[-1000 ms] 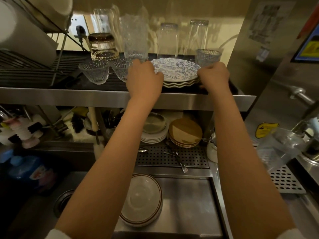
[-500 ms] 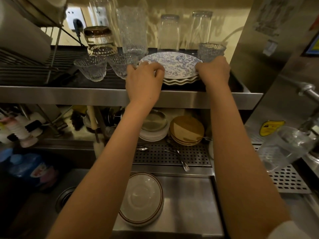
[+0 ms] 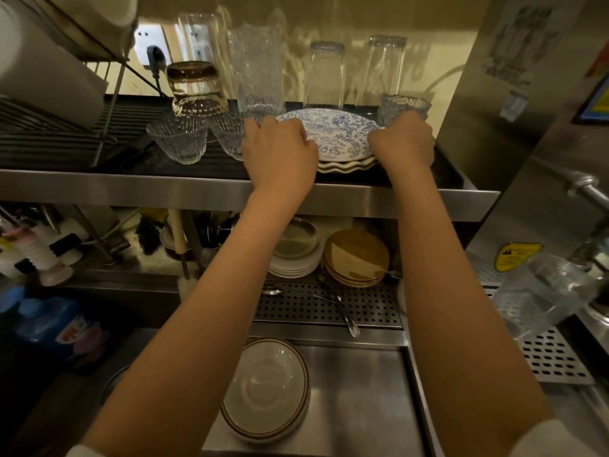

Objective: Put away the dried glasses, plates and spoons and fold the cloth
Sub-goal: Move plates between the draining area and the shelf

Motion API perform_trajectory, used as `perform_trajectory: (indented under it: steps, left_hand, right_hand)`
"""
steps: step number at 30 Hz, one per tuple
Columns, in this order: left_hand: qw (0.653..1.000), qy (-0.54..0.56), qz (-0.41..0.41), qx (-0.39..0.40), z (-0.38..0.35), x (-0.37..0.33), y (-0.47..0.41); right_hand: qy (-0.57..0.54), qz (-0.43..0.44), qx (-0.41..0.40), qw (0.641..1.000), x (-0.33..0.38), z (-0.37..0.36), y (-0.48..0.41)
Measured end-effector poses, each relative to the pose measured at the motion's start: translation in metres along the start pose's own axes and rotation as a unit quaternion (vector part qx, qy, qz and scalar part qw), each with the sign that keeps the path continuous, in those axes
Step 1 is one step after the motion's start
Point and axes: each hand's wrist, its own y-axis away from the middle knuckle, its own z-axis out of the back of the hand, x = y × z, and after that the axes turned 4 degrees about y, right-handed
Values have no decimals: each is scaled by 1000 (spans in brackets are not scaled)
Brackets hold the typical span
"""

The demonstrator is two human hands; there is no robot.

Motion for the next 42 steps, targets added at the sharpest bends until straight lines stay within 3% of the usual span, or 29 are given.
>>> perform_trajectory:
  steps: [5,13,28,35,42]
  left_hand:
    - [991,-128,5,40,-3,-10,-24]
    - [949,-303,28,81,-18,-14,-55]
    - [960,-277,34,34,-31,-8,-64]
    - [973,-229,32,3,-29,-10,-60]
    - [984,-175,25,-22,-27,-10,-58]
  right_hand:
    - [12,30,-2,999,1,-3,-4]
    - [32,32,-19,999,-1,-7,-16]
    - [-7,25,-34,999,-1,-16,-25]
    - [-1,38,-6,999,-4,-18,-24]
    - [-56,37,-34,997,-4,-14,-21]
